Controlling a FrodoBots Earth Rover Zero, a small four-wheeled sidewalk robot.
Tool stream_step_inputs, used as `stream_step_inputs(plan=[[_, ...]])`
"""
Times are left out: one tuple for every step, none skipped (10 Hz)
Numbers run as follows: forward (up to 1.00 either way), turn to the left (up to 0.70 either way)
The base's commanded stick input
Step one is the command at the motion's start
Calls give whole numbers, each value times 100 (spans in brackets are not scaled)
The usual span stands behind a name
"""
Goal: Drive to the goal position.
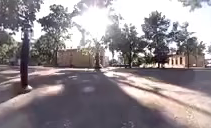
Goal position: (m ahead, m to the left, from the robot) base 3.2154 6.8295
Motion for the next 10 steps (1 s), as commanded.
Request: stream_step_inputs(plan=[[70,0],[70,0],[70,2],[70,8],[70,14],[70,14],[70,14],[70,14],[70,14],[70,14]])
